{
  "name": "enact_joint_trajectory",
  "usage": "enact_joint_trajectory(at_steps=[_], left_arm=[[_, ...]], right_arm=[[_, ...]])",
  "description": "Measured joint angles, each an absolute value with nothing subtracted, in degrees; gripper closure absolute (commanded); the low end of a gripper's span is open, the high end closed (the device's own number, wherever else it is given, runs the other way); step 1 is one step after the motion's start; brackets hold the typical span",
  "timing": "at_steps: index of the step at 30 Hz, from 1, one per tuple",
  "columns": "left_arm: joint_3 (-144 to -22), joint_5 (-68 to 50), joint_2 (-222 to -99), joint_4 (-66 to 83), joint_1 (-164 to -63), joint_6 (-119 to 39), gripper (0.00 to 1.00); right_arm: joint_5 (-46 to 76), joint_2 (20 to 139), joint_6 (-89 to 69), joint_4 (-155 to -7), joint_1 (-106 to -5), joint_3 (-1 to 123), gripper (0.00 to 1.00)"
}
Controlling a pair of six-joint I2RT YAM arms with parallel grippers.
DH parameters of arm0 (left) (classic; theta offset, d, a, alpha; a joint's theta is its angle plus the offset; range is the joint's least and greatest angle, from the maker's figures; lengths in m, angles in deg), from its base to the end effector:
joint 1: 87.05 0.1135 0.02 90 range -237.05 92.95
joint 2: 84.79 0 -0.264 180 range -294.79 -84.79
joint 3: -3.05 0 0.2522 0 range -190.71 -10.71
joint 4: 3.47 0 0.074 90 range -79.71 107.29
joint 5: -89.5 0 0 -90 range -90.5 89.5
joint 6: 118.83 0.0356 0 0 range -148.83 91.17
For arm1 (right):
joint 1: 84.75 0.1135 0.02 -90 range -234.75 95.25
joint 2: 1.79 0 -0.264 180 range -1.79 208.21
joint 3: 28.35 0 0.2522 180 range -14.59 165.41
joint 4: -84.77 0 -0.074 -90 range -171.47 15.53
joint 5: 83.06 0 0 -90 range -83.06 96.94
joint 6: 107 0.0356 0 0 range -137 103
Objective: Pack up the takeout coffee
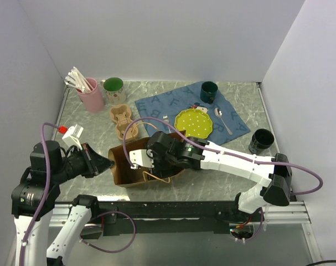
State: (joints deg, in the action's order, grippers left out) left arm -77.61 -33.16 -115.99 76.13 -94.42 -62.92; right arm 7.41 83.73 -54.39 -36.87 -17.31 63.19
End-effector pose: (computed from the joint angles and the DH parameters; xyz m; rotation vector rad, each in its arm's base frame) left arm 0.0452 -0.0252 0.3897 -0.1434 2.1679 -1.0236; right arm 0.1214 0.2930 0.3164 -1.9825 1.5215 0.2308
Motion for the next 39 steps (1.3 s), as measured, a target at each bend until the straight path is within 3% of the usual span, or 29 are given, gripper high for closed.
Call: enact_joint_trajectory(at_steps=[26,32,39], left_arm=[[-81.52,-31.35,-122.83,78.82,-94.42,-61.89,0.97],[-82.11,-30.74,-123.75,79.08,-94.42,-61.98,0.92],[-83.64,-29.62,-125.63,79.54,-94.42,-62.07,0.79]], right_arm=[[7.50,83.51,-54.10,-37.33,-19.17,70.38,0.16],[7.45,82.74,-52.94,-37.86,-20.08,70.92,0.17],[7.43,81.15,-51.11,-38.69,-21.37,71.93,0.18]])
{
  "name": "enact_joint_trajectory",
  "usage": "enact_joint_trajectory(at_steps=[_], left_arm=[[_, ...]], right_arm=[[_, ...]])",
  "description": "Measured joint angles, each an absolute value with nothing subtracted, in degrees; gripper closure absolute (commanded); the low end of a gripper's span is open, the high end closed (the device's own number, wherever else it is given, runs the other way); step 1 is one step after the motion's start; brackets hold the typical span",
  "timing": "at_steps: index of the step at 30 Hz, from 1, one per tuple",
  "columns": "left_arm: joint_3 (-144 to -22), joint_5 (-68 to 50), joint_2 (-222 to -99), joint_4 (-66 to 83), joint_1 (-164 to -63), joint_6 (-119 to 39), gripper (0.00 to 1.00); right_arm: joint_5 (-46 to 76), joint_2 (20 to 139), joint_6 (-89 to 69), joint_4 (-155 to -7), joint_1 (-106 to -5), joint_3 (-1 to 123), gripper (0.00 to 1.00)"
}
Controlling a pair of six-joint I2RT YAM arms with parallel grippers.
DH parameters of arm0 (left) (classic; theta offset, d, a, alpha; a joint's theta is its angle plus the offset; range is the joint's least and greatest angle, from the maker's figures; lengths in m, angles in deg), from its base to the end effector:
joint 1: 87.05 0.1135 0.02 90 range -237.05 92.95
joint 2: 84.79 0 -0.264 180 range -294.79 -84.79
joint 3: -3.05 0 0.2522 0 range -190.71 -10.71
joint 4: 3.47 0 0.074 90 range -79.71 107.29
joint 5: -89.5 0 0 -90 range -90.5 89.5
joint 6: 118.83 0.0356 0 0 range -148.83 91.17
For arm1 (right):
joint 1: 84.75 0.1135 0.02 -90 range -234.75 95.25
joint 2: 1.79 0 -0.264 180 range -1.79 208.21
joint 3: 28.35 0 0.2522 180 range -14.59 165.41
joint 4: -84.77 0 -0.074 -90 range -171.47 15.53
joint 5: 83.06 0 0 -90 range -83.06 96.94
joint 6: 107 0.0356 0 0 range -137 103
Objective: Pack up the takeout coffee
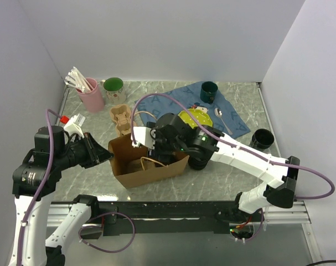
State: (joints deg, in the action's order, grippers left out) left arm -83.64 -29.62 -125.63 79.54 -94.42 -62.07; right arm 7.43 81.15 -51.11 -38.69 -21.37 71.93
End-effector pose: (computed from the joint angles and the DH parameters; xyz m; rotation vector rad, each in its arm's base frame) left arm 0.0768 -0.0274 0.4036 -0.2228 2.2798 -0.9451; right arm 0.1401 0.2802 0.3814 -1.7099 1.4937 0.2818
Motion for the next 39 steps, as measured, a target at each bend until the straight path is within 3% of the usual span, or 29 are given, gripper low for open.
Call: enact_joint_trajectory(at_steps=[14,25,29,31,34,35,37,39], left_arm=[[-86.59,-28.42,-126.53,79.63,-94.42,-62.05,0.49],[-90.17,-24.16,-126.70,77.01,-94.42,-63.27,0.35],[-90.96,-21.67,-126.68,74.71,-94.42,-65.35,0.17],[-91.42,-20.40,-126.68,73.38,-94.42,-66.20,0.15],[-92.86,-17.54,-126.85,71.85,-94.42,-67.01,0.11],[-93.63,-15.74,-127.12,71.68,-94.42,-67.05,0.01],[-95.13,-12.22,-127.90,70.95,-94.42,-67.05,0.03],[-96.75,-7.61,-129.32,70.04,-94.42,-67.27,0.03]], right_arm=[[7.06,77.26,-47.20,-42.10,-25.48,73.77,0.22],[8.04,71.97,-43.31,-46.27,-28.54,74.71,0.28],[8.28,68.43,-42.32,-48.63,-28.54,74.66,0.28],[8.57,66.39,-41.82,-49.33,-28.54,74.84,0.28],[8.61,64.71,-39.72,-49.77,-28.54,76.37,0.25],[8.22,64.27,-38.34,-50.23,-28.54,76.58,0.21],[6.93,63.46,-34.48,-50.43,-28.54,76.63,0.19],[5.53,62.66,-29.69,-49.29,-28.54,76.67,0.07]])
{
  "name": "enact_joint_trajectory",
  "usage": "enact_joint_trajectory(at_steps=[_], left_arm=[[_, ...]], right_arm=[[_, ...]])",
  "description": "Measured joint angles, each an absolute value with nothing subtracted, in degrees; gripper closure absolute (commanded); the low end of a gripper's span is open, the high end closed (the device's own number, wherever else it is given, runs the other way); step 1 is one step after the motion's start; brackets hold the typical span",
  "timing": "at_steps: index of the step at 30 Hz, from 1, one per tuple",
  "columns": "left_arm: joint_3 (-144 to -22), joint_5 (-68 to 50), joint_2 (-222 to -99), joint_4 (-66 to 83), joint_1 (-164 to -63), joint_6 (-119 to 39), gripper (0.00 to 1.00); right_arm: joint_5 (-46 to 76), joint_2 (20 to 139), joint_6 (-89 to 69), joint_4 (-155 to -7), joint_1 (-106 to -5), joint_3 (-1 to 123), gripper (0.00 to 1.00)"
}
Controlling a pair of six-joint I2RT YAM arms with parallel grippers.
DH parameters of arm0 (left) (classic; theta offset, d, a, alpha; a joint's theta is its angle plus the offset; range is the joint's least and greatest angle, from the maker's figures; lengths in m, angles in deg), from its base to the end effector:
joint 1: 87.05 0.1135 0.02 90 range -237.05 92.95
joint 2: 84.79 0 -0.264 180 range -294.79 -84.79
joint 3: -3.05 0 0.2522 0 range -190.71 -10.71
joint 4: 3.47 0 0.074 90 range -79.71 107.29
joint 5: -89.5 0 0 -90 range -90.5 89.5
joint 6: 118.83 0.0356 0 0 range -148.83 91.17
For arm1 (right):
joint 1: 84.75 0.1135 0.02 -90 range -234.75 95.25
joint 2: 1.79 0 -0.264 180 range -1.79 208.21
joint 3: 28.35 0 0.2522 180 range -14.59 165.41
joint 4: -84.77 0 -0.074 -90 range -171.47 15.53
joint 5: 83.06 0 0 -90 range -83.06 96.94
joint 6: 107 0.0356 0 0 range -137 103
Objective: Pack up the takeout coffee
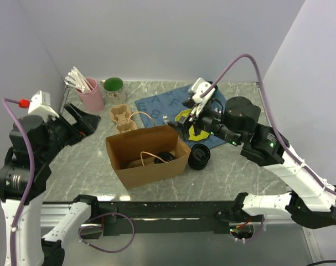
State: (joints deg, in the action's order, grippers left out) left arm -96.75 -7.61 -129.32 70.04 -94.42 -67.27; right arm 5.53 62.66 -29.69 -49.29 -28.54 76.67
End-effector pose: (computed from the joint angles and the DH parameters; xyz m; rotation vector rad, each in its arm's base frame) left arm 0.0781 -0.0145 0.4717 -0.4355 1.8919 -0.6570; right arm 0.1158 0.1714 0.5055 -0.9428 1.4079 0.5525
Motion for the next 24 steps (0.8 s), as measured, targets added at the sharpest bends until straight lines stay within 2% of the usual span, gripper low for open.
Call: enact_joint_trajectory(at_steps=[1,6,12,17,18,19,22,24], left_arm=[[-97.39,-4.97,-130.24,69.29,-94.42,-67.25,0.03],[-100.75,6.99,-138.42,64.88,-94.42,-67.47,0.03],[-103.03,19.53,-152.14,55.81,-93.68,-65.83,0.01],[-104.97,18.96,-165.69,48.51,-89.53,-63.93,0.17],[-105.69,18.62,-168.36,47.74,-88.76,-63.73,0.19],[-106.41,18.33,-170.92,47.06,-88.15,-63.34,0.26],[-110.17,17.35,-179.81,46.80,-86.36,-62.61,0.38],[-113.71,16.41,-185.08,46.98,-85.09,-62.31,0.41]], right_arm=[[5.16,62.26,-27.37,-48.41,-28.54,76.67,0.00],[4.94,56.58,-15.61,-43.26,-28.54,74.60,0.00],[5.20,40.80,-5.80,-39.65,-28.65,64.26,0.00],[6.14,33.43,-3.57,-38.29,-28.65,63.14,0.00],[5.59,33.30,-3.20,-37.88,-28.65,63.21,0.00],[5.24,33.46,-3.02,-37.57,-28.65,63.23,0.00],[3.28,35.55,-2.61,-35.56,-28.65,63.41,0.00],[2.36,37.50,-2.21,-34.84,-28.65,63.51,0.00]])
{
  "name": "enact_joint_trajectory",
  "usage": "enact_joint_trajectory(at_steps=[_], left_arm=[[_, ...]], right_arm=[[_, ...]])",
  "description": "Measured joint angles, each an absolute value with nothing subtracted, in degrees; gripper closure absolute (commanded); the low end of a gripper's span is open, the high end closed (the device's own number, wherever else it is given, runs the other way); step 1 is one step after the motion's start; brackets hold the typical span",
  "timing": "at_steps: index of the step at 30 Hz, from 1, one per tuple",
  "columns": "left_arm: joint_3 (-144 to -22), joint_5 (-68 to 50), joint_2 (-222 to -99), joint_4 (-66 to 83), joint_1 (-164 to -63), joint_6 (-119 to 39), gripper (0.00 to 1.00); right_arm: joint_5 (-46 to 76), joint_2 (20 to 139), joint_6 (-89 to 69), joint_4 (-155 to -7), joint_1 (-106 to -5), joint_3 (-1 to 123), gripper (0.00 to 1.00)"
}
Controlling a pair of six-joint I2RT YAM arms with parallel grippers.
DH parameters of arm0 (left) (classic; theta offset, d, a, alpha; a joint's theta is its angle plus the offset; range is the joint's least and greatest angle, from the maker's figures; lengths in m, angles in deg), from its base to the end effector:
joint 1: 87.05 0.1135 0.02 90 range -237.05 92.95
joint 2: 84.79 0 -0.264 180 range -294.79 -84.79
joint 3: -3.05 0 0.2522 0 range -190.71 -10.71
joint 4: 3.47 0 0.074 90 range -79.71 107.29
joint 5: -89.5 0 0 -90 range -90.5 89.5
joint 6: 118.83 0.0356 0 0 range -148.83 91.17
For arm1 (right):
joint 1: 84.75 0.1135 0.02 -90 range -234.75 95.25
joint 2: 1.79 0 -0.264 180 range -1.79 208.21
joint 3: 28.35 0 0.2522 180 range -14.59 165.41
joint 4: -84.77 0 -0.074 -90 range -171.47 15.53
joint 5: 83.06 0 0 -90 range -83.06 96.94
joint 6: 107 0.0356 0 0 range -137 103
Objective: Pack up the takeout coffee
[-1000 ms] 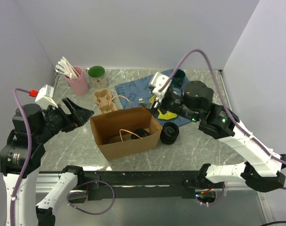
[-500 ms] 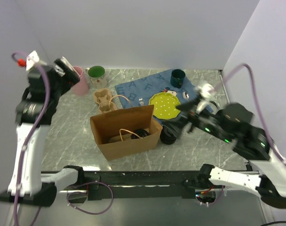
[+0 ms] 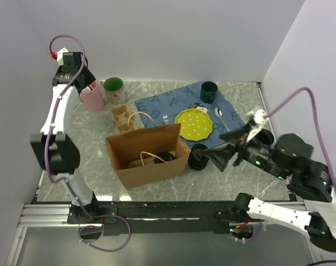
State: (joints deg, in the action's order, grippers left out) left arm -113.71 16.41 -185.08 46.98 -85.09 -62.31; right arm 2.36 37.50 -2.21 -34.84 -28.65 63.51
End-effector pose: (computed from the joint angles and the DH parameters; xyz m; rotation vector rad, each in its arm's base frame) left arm 0.3980 0.0240 0.3844 -0.8081 1.9762 -0.0030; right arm 0.0455 0.0627 0.4661 -0.5700 1.6881 0.8425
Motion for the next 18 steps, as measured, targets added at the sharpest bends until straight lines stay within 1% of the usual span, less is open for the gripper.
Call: enact_joint_trajectory(at_steps=[3,5,11,13,18], left_arm=[[-119.26,15.18,-191.86,47.39,-82.05,-61.54,0.44],[-121.93,14.66,-194.24,47.39,-79.82,-61.17,0.48],[-123.85,10.64,-194.65,42.89,-72.50,-62.94,0.55],[-123.26,9.11,-194.65,40.59,-70.49,-63.60,0.58],[-122.61,7.27,-194.96,38.65,-69.42,-64.49,0.59]], right_arm=[[1.75,39.95,-1.82,-34.69,-28.65,63.51,0.00],[1.53,41.04,-1.73,-34.73,-28.65,63.49,0.00],[0.35,43.62,-1.97,-35.74,-28.65,63.49,0.00],[0.06,44.97,-2.61,-36.09,-28.65,63.49,0.00],[-1.29,47.99,-4.73,-36.90,-28.67,64.24,0.00]])
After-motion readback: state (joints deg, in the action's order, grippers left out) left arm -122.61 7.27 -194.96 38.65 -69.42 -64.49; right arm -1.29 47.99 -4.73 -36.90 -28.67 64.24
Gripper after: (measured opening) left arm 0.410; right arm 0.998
